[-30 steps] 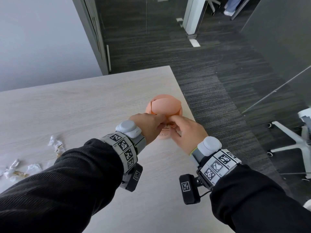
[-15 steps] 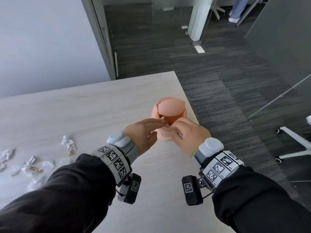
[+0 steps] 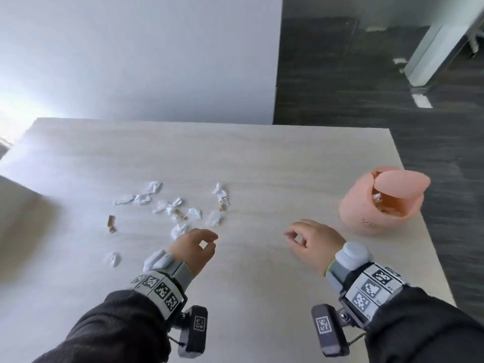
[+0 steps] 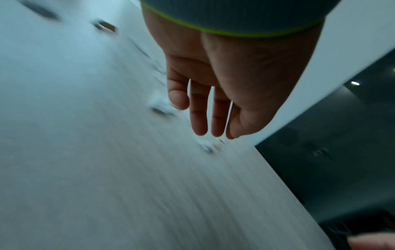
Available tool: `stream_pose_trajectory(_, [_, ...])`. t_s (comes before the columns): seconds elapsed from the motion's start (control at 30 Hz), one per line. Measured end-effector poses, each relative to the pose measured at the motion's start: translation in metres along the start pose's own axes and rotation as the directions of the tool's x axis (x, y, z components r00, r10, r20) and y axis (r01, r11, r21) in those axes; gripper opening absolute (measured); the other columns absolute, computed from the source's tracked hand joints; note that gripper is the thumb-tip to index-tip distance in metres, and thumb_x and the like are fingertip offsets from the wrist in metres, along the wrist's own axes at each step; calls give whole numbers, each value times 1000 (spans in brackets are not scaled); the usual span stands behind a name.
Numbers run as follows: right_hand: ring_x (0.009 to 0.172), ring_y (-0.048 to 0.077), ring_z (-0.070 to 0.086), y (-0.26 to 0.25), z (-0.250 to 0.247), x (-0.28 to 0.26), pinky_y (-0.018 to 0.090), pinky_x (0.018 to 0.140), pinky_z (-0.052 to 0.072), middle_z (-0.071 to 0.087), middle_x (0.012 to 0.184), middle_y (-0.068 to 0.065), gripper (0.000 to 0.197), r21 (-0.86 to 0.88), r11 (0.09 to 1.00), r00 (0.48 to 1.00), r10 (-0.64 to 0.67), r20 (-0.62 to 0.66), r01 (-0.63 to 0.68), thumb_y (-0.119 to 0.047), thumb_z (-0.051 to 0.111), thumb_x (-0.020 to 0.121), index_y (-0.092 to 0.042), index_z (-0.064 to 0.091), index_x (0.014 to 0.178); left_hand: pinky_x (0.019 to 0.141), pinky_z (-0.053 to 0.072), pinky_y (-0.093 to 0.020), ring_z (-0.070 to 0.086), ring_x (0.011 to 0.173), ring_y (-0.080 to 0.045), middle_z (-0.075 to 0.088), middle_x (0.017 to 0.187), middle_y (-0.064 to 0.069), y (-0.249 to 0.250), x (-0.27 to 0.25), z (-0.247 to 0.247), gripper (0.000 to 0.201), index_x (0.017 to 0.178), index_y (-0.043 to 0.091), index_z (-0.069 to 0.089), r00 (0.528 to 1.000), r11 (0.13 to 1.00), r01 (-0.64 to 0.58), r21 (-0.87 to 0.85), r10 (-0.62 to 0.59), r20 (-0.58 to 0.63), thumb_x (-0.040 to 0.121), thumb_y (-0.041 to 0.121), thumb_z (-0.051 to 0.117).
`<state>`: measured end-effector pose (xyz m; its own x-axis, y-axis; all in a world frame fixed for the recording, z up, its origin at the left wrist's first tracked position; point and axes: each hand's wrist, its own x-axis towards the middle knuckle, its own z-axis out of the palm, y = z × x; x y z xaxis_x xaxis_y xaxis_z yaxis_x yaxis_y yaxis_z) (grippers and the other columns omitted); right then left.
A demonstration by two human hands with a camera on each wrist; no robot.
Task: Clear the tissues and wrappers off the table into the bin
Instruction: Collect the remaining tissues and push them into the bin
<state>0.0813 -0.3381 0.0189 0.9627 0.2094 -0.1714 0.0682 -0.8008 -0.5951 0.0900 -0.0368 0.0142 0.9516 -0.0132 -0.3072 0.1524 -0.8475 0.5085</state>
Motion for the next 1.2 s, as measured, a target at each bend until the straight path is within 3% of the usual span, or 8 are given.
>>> stream_pose_trajectory(0.1, [63, -11, 49, -38, 48, 27, 10, 62, 33, 59, 87, -22, 12, -22, 1000, 994, 12, 104, -10, -32, 59, 83, -35, 65, 93, 79, 50, -26, 63, 83, -9, 67, 99, 12, -75, -13, -33, 19, 95, 37, 70, 987, 988, 155, 28, -154, -45, 82, 24, 65])
stream_pose_trajectory(0.2, [68, -3, 51, -62, 72, 45, 17, 66, 38, 60, 96, -15, 15, -2, 997, 982, 73, 175, -74, -30, 60, 82, -34, 65, 95, 79, 44, -24, 62, 88, -13, 66, 101, 6, -130, -20, -53, 17, 89, 35, 67, 959, 962, 272, 18, -270, -86, 81, 20, 68])
stream_pose_trajectory(0.4, [86, 17, 60, -109, 117, 87, 27, 80, 45, 48, 121, -5, 41, 58, 978, 977, 196, 87, -201, -21, 64, 79, -28, 59, 119, 78, 43, -29, 56, 82, -19, 52, 129, -6, -210, -19, -86, 39, 121, 24, 59, 872, 880, 470, -65, -474, -124, 86, 40, 63])
stream_pose_trajectory(0.5, [91, 21, 61, -123, 130, 100, 35, 87, 50, 45, 129, 0, 44, 54, 981, 982, 183, 38, -185, -16, 64, 82, -23, 56, 125, 87, 51, -34, 64, 91, -23, 42, 141, -1, -226, -11, -87, 49, 133, 32, 52, 898, 900, 434, -31, -435, -65, 86, 43, 61])
stream_pose_trajectory(0.6, [106, 25, 59, -129, 148, 113, 37, 94, 47, 47, 134, 2, 38, -23, 983, 981, 183, 60, -182, -15, 61, 84, -19, 60, 121, 90, 52, -35, 63, 96, -20, 46, 133, 5, -236, -1, -88, 41, 126, 34, 58, 933, 932, 360, 29, -361, 11, 85, 34, 64])
stream_pose_trajectory(0.83, [80, 13, 54, -141, 158, 122, 25, 74, 40, 48, 90, -11, 14, -144, 977, 966, 180, 187, -155, -18, 64, 86, -27, 63, 75, 82, 46, -27, 61, 92, -17, 56, 115, 6, -242, 31, -99, 12, 95, 28, 72, 980, 980, 199, 1, -199, 24, 90, 33, 63])
stream_pose_trajectory(1.03, [125, 14, 40, -167, 156, 139, 32, 98, 39, 44, 138, -12, 12, -106, 993, 993, 58, 107, -46, -22, 66, 85, -21, 68, 73, 104, 40, -40, 50, 122, -26, 49, 140, 7, -251, 68, -116, 9, 91, 31, 75, 986, 989, 137, 61, -131, -99, 86, 34, 67])
stream_pose_trajectory(1.2, [116, 19, 51, -171, 164, 158, 32, 92, 44, 56, 127, -7, 6, -128, 992, 989, 39, 146, -21, -19, 62, 86, -20, 67, 82, 87, 45, -31, 60, 100, -21, 64, 103, 6, -259, 88, -118, 6, 84, 24, 75, 989, 994, 107, 25, -104, -107, 84, 23, 69])
